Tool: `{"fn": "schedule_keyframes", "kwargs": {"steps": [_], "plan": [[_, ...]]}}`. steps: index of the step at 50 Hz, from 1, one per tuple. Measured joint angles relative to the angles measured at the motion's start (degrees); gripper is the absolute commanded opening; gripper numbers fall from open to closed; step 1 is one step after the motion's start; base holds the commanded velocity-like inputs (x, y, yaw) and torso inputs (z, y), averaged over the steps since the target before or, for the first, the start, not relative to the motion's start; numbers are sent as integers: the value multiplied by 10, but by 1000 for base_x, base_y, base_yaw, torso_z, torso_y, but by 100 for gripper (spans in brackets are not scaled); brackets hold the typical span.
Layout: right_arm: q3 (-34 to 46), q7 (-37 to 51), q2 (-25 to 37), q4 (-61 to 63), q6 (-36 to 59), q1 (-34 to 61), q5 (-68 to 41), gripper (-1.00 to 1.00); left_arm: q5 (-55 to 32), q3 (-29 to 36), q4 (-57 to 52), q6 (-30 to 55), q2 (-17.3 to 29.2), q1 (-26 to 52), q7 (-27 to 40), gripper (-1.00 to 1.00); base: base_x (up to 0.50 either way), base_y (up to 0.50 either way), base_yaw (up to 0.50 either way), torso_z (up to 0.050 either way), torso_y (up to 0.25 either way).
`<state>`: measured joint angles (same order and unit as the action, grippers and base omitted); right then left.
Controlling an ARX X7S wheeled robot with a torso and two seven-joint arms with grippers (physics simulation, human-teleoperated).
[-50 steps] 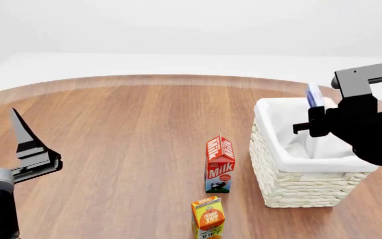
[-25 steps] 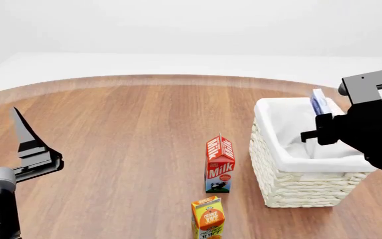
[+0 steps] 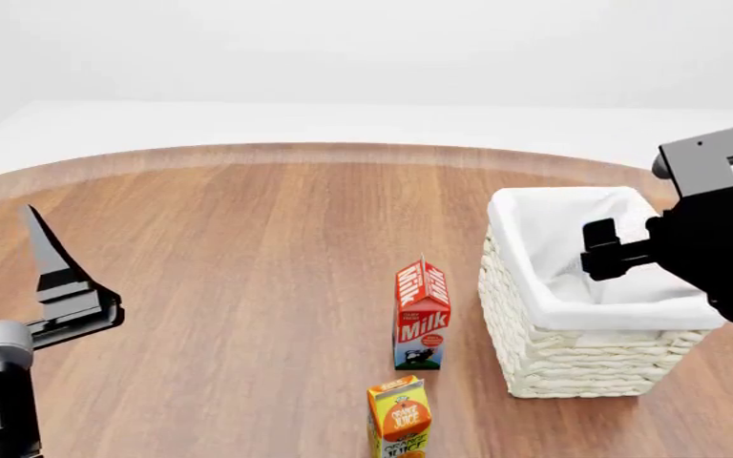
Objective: Pick up the cream cheese box and the butter, and put them in the basket.
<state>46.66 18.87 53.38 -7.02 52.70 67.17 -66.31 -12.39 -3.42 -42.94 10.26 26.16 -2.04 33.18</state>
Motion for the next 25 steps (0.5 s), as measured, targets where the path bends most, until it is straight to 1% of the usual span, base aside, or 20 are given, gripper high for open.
{"fn": "schedule_keyframes", "kwargs": {"steps": [10, 25], "plan": [[-22, 20, 25, 66, 2, -4, -36, 100, 0, 1, -1, 0, 1, -1, 1, 100, 0, 0, 0, 0, 0], [-83, 92, 113, 295, -27, -48, -160, 100, 0, 2, -1, -2, 2, -2, 2, 100, 0, 0, 0, 0, 0]]}}
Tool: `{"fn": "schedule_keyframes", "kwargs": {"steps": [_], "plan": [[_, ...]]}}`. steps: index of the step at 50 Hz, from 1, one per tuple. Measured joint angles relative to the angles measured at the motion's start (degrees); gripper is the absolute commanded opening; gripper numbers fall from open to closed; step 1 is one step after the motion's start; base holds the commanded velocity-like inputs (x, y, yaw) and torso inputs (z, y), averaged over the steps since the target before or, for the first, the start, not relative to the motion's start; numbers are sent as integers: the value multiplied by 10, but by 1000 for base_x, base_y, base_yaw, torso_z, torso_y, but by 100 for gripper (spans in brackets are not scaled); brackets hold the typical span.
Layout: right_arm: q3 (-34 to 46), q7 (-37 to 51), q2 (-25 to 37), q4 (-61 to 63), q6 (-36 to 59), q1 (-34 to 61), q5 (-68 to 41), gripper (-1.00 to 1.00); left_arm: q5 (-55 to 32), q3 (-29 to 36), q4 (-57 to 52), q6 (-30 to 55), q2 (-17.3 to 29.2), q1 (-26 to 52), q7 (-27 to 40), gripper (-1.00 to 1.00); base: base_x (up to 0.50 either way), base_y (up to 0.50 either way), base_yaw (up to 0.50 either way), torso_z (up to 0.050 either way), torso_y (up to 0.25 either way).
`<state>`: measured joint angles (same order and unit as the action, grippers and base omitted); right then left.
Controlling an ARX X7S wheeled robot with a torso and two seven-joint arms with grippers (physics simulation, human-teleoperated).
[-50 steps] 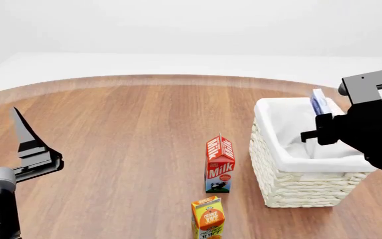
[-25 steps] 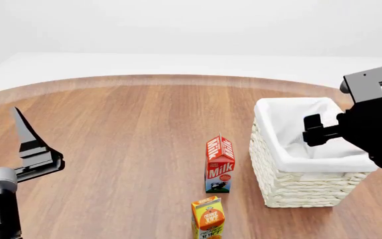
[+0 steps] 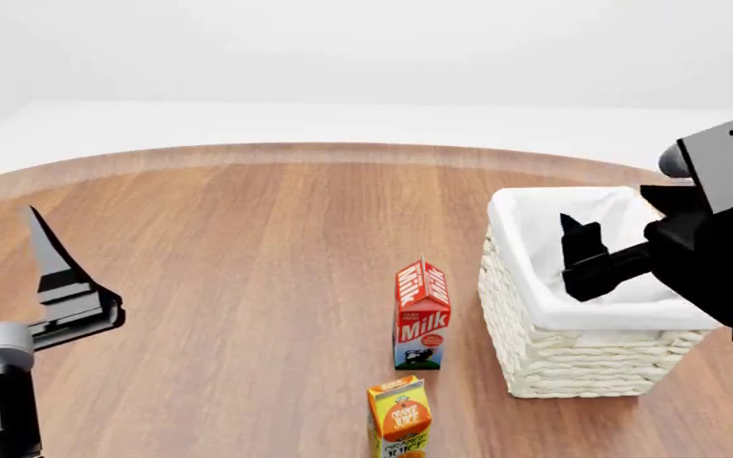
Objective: Pick up the cream cheese box and the butter, and put them in the basket.
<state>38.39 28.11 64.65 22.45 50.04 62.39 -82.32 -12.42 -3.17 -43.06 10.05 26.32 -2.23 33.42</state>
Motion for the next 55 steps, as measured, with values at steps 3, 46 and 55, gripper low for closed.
{"fn": "schedule_keyframes", "kwargs": {"steps": [3, 46, 55], "plan": [[-6, 13, 13, 41, -6, -10, -19, 100, -1, 0, -1, 0, 0, 0, 0, 100, 0, 0, 0, 0, 0], [-16, 245, -148, 351, 76, -168, -156, 100, -2, 1, 6, -12, 2, -8, 2, 100, 0, 0, 0, 0, 0], [-104, 322, -279, 358, 185, -259, -212, 100, -1, 5, 10, -16, 2, -11, 1, 100, 0, 0, 0, 0, 0]]}}
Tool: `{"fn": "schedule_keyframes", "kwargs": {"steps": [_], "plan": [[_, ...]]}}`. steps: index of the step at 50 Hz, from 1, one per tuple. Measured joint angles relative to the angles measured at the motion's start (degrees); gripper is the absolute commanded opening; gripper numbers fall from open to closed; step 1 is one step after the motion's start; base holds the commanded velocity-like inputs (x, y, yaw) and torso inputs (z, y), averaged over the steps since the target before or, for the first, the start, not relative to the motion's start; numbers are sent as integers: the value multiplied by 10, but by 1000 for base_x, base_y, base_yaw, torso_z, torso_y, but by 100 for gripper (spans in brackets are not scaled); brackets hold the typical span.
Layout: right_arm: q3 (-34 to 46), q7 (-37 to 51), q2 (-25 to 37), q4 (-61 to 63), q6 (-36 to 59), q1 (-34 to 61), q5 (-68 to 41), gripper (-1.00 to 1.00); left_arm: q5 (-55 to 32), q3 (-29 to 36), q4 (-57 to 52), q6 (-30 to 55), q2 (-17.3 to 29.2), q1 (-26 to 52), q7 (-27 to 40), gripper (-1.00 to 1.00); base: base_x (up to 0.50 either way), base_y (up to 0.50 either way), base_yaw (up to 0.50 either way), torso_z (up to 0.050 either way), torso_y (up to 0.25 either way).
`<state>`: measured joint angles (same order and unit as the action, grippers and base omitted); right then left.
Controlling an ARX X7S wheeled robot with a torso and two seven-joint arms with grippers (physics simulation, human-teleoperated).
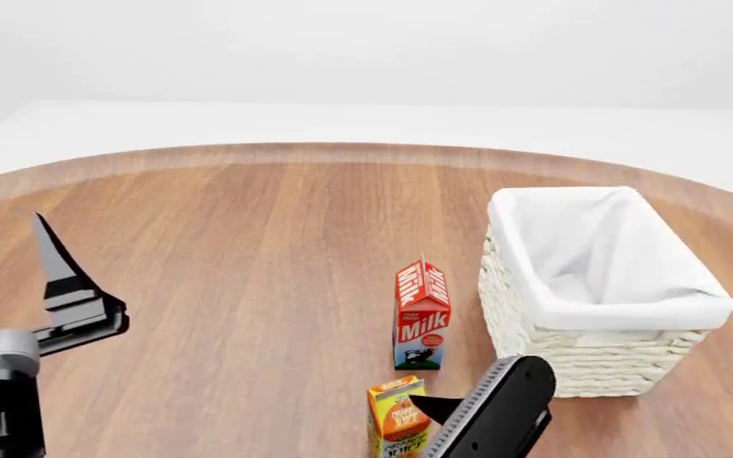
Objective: Pick up the cream cheese box and the butter, and put them in the basket.
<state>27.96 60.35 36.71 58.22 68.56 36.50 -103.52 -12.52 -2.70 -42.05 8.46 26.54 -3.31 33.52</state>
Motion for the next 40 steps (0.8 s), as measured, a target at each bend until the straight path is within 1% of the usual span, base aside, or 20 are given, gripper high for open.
{"fn": "schedule_keyframes", "kwargs": {"steps": [8, 18, 30, 40], "plan": [[-19, 34, -71, -1, 45, -39, -12, 100, -1, 1, 2, -2, 0, -1, 0, 100, 0, 0, 0, 0, 0], [-16, 53, -132, -6, 69, -68, -2, 100, -2, 1, 5, -5, 1, -2, 0, 100, 0, 0, 0, 0, 0], [-13, 9, -184, -24, 89, -113, 82, 100, -4, 2, 8, -8, 2, -2, -1, 100, 0, 0, 0, 0, 0], [16, -28, -225, -37, 92, -143, 167, 100, -5, 1, 9, -9, 3, -4, 0, 100, 0, 0, 0, 0, 0]]}}
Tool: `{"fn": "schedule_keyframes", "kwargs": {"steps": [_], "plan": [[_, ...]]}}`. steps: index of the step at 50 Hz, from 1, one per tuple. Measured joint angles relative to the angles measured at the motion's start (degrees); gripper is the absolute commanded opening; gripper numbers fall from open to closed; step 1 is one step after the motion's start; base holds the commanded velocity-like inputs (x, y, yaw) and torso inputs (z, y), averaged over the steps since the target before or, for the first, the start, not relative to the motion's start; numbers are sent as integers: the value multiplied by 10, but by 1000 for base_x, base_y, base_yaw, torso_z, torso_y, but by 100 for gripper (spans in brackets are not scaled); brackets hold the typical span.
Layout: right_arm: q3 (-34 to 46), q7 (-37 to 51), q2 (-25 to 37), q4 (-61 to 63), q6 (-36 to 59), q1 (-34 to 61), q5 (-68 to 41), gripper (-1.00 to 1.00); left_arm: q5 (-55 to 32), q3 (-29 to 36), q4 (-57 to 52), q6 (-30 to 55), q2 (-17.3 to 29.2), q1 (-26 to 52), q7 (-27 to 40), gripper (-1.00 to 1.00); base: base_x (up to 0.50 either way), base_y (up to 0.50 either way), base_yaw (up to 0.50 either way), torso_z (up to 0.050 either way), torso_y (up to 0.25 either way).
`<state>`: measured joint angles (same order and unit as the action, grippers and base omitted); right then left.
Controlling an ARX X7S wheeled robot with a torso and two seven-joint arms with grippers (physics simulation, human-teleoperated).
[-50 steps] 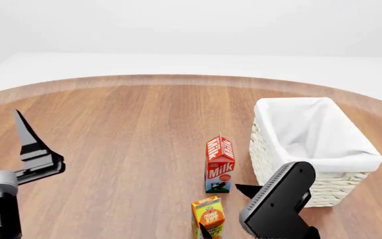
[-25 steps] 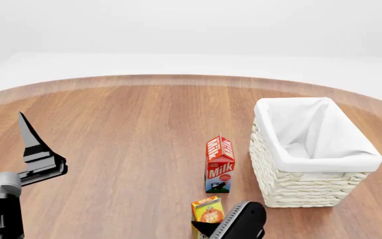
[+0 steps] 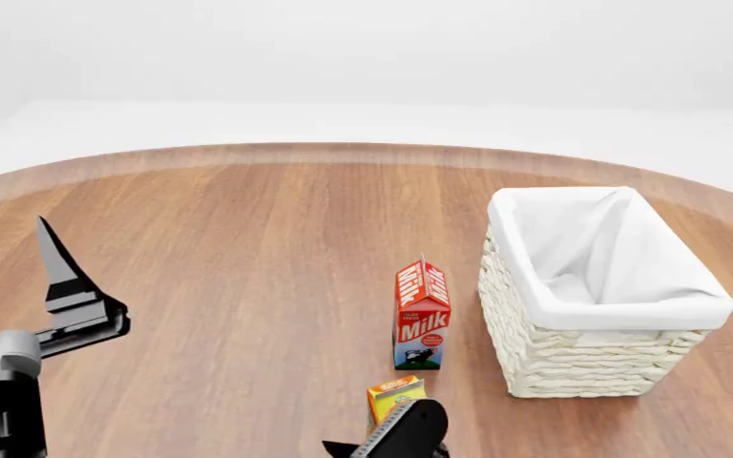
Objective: Pick up the cream cheese box and the butter, and put them in the basket.
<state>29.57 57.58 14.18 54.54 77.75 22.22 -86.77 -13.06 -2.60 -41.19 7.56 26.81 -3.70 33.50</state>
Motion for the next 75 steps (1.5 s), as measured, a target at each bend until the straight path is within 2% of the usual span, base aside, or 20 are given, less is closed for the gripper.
{"fn": "schedule_keyframes", "kwargs": {"steps": [14, 34, 53, 75], "plan": [[65, -40, -41, -5, -34, -44, 128, 100, -2, -2, 2, -3, 1, -2, 1, 100, 0, 0, 0, 0, 0], [136, -66, -56, -59, -138, -100, 293, 100, -3, -2, 8, -9, 2, -4, 2, 100, 0, 0, 0, 0, 0], [196, -67, -66, -118, -190, -123, 369, 100, -8, -8, 10, -13, 3, -6, 4, 100, 0, 0, 0, 0, 0], [230, -96, -55, -186, -232, -143, 394, 100, -13, -11, 12, -15, 5, -8, 5, 100, 0, 0, 0, 0, 0]]}}
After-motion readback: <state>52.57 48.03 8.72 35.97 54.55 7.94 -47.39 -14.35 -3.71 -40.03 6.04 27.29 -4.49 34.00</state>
